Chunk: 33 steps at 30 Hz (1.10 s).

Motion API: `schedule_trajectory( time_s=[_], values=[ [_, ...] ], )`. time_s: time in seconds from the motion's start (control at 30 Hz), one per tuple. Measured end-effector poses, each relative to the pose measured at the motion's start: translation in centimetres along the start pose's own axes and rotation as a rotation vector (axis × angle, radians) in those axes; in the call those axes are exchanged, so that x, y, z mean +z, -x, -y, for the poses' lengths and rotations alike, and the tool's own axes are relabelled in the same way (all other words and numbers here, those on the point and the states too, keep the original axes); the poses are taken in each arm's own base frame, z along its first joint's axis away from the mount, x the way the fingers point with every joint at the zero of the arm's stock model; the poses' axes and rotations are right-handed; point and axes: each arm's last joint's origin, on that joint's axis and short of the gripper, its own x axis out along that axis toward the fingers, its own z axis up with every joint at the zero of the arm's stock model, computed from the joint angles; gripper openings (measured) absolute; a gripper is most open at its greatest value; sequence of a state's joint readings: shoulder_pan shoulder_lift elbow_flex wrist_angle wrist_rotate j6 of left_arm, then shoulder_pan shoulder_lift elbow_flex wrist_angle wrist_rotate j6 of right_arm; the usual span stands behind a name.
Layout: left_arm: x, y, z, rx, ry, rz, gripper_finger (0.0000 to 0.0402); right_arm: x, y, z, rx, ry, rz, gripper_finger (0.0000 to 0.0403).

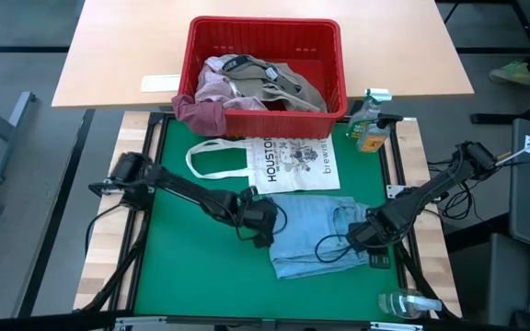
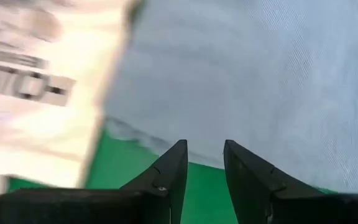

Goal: Fold Laundry from Bin
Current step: Fold the blue pants from the red laundry basket, then fold the red underwear from the red laundry basket

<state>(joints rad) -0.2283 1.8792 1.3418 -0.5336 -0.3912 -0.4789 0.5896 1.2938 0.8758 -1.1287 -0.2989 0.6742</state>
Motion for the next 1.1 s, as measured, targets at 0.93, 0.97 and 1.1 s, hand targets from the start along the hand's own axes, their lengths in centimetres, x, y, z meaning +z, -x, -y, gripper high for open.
schedule_trajectory(
  time_s=[0.93,0.97,1.1],
  values=[
    [-0.5,11.9,-18.7,0.673,0.311,-0.207,0.01,1.2,4.2,-1.5,-0.161,0.18,0.283,0.015],
    [-0.4,11.8,-19.1,0.673,0.332,-0.208,0.01,1.2,4.2,-1.5,-0.161,0.18,0.282,0.015],
    [0.5,11.3,-20.0,0.635,0.424,-0.138,0.01,1.2,4.2,-1.5,-0.168,0.18,0.287,0.015]
  ],
)
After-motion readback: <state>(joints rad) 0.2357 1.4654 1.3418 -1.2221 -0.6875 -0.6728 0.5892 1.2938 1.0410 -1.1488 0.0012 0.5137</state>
